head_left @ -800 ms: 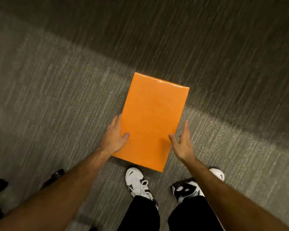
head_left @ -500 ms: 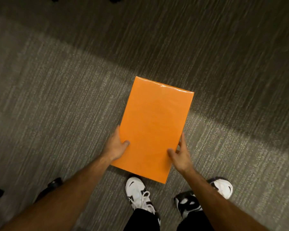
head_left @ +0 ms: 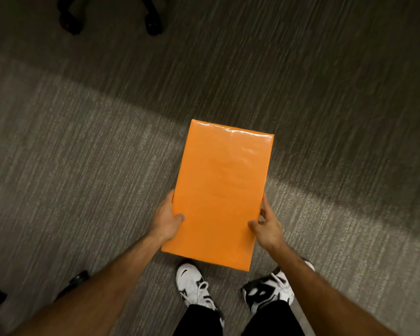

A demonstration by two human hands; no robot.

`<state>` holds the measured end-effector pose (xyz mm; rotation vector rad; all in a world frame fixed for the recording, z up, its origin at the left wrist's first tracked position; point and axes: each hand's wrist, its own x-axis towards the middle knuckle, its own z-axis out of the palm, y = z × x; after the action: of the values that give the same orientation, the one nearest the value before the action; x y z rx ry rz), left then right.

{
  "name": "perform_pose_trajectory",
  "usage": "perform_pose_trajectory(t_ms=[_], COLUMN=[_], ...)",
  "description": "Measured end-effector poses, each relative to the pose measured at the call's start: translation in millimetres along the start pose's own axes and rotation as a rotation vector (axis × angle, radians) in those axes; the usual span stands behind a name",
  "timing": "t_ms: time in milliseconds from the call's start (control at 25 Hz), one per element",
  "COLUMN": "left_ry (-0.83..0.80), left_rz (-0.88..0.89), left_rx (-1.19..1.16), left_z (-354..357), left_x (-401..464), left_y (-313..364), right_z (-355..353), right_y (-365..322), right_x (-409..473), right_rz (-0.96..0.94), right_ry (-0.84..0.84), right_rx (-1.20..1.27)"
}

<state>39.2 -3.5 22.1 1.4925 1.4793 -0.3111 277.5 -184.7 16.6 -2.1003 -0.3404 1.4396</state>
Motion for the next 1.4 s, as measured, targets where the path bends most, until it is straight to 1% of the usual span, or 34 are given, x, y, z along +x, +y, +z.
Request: perform_pose_trajectory(t_ms=[120,400,600,760,840,960,1080,1200,1240,1320,1400], left_ry=[-0.021,-0.019,-0.004,0.029,0.052,0.015,-0.016,-0.009,0.002,-0.029,-0.053], left_rz=[0.046,0.193,0.271,0.291,0.294,0.319,0.308,0.294,0.296,0.335,0.403], left_rx=[-0.018,-0.052,-0.054,-0.042,-0.058,-0.089,-0.107,-0.099,-0.109,-0.178,-0.228], left_z=[-22.2,-75.1,-87.5,-87.6,-88.9,-84.3,-75.3,-56.2,-49.1,-30.4,-7.3], left_x=[-15.2,-68.4,-118.4,-137.1,-127.7,-101.9,-61.0,4.5,27.4,71.0,120.1], left_y=[53.7,227.6,334.2,396.7,423.8,460.1,488.9,518.0,527.0,542.2,552.3], right_z=[-44.1,-174.1,-267.1,-323.1,-343.8,-368.5,-390.7,-411.5,-416.0,-424.4,-433.4], right_y=[-38.4,-145.3,-203.0,-233.1,-247.9,-264.3,-277.6,-286.3,-287.6,-284.1,-276.1], right_x=[-20.8,-76.0,-120.8,-133.8,-123.8,-94.9,-53.6,10.1,33.0,82.9,135.8], right_rz=[-0.068,-0.164,-0.235,-0.248,-0.234,-0.224,-0.147,-0.087,-0.096,-0.113,-0.144], right_ry=[0.026,0.063,0.114,0.14,0.162,0.193,0.204,0.295,0.303,0.296,0.293], right_rx=[0.017,0.122,0.13,0.143,0.147,0.135,0.126,0.089,0.098,0.166,0.227])
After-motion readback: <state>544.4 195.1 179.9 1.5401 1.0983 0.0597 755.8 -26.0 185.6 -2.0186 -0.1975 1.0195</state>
